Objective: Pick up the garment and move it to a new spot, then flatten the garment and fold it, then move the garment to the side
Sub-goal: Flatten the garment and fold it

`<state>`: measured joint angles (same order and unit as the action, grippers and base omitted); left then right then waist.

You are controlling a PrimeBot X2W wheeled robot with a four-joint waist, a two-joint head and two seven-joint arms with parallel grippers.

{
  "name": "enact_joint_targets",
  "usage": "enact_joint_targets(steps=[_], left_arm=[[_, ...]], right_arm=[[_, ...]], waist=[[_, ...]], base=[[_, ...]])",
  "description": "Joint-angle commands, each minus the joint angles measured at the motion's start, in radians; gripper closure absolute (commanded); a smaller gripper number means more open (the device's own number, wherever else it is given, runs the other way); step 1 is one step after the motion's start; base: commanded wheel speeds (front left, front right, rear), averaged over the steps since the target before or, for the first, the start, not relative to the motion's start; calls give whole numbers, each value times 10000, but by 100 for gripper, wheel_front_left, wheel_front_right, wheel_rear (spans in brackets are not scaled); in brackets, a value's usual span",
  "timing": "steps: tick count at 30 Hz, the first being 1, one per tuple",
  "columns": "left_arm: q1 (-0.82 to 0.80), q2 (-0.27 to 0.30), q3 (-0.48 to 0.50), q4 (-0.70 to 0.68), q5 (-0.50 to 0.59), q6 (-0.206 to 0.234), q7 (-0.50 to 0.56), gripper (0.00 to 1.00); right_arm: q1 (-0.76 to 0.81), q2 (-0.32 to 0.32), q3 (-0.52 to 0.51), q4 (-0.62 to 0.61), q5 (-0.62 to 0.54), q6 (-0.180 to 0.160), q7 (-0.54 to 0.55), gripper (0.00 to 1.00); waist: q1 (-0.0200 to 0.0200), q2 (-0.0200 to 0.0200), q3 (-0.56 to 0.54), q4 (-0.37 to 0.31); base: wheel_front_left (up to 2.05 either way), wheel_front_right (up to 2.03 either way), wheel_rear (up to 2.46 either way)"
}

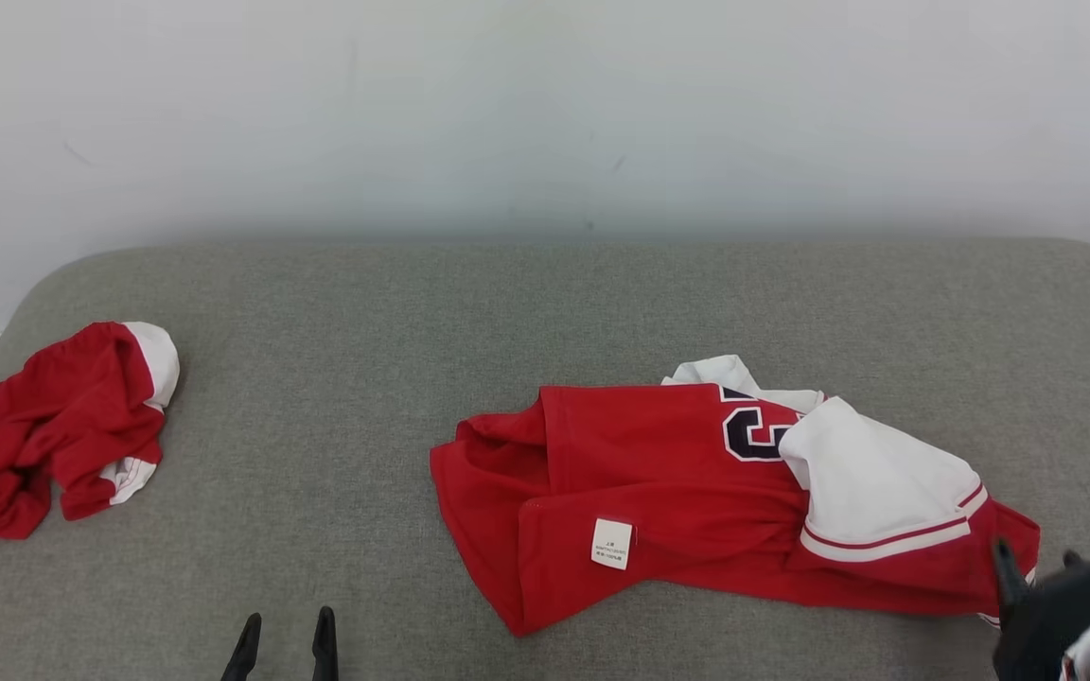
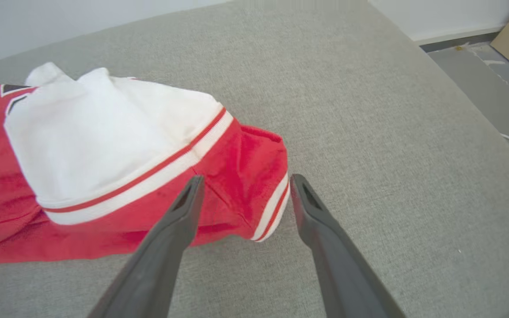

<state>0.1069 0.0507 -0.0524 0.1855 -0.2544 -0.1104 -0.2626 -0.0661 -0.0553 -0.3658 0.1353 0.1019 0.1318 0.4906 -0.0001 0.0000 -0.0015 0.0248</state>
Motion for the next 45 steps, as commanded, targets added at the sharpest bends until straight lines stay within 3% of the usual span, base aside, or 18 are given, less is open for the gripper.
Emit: enact_joint_targets(steps=[1,7,21,37,39,40,44,45], left_arm=[[107,-8,-15,-13,-64,4,-34,0],[-98,-7,-119,-73,-45,-11,-34,0],[-742,-5,-275,-246,7,-67,-34,0],[-982,-7,-256,-217,-168,44,-34,0],[-996,-7,-265,-209,-166,44,-34,0],[-1004,-7,-271,-201,-154,48,-34,0],[-1024,-7,-289,-185,-151,58,-34,0],[-1027,-7,-291,-181,-156,58,-34,0]], right_arm=[[-177,32,160,-265,-93,-20,217,0],[-1309,-138,1128,-688,-262,-20,1419,0],[-4309,-880,1499,2344,-293,-20,2177,0],[-4473,-1305,2397,3168,204,-20,2335,0],[-4460,-1317,2462,3158,252,-20,2387,10],[-4443,-1330,2497,3153,276,-20,2421,44],[-4416,-1377,2623,3088,365,-20,2497,80],[-4416,-1388,2653,3039,388,-20,2444,98]], waist=[[1,0,21,13],[1,0,280,225],[1,0,1555,1181],[1,0,1793,1101],[1,0,1786,1065],[1,0,1786,1050],[1,0,1791,1015],[1,0,1787,1009]], base=[[0,0,0],[0,0,0],[0,0,0],[0,0,0],[0,0,0],[0,0,0],[0,0,0],[0,0,0]])
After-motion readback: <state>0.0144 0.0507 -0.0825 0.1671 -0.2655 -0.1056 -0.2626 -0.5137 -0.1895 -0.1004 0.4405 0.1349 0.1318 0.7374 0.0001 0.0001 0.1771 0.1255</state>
